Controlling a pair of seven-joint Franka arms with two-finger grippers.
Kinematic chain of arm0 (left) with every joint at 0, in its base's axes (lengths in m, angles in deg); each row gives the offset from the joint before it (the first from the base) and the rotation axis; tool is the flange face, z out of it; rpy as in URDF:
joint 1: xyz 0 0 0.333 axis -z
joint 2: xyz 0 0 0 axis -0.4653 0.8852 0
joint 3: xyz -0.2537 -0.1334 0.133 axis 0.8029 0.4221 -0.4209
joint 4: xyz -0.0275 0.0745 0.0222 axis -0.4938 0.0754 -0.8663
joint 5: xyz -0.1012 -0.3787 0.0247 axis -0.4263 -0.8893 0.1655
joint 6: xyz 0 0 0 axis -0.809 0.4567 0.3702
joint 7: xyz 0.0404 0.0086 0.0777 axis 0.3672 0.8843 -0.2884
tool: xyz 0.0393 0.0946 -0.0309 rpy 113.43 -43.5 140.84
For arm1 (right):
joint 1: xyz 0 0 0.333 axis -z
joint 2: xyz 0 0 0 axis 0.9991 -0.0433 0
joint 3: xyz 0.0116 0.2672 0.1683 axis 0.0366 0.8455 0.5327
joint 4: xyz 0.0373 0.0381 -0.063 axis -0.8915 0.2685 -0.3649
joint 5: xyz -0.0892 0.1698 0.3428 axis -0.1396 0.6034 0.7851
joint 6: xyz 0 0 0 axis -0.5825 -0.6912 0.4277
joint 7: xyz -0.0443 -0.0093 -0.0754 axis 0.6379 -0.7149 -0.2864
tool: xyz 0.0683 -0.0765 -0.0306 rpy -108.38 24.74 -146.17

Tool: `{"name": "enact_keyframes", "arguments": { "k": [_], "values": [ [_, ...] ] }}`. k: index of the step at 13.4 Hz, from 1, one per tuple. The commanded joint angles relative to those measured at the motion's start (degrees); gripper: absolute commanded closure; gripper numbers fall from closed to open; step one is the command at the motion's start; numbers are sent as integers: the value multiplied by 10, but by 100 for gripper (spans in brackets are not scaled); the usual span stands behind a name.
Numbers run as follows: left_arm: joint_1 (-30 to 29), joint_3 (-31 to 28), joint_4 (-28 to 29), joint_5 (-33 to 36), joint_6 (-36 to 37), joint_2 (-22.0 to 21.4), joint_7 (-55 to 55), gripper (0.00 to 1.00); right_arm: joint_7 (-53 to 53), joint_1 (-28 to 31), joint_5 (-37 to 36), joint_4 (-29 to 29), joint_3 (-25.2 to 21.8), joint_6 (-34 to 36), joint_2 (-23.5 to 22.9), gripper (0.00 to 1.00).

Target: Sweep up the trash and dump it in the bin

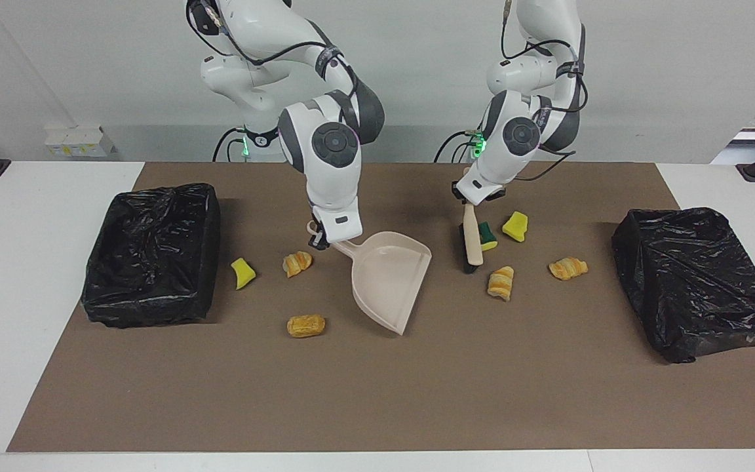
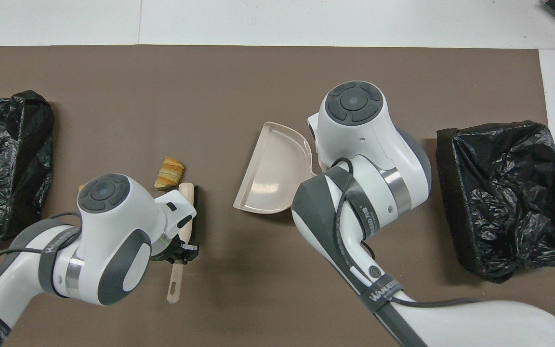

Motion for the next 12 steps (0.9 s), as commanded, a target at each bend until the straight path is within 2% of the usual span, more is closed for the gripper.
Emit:
{"name": "enact_keyframes", "arguments": {
  "k": [1,5,9,12],
  "values": [
    [-8,-25,-27,20,22,13,28,100,-82,1,-14,51,3,-34,33,100],
    [-8,-73,-33,38,26,15,50,100,-115,-1,-14,118,3,-122,57,100],
    [-7,-125,-107,105,117,0,83,100,-114,-23,-24,121,3,-137,46,100],
    [-7,-174,-106,122,114,-12,92,100,-135,-42,-39,121,3,-138,47,100]
  ]
}}
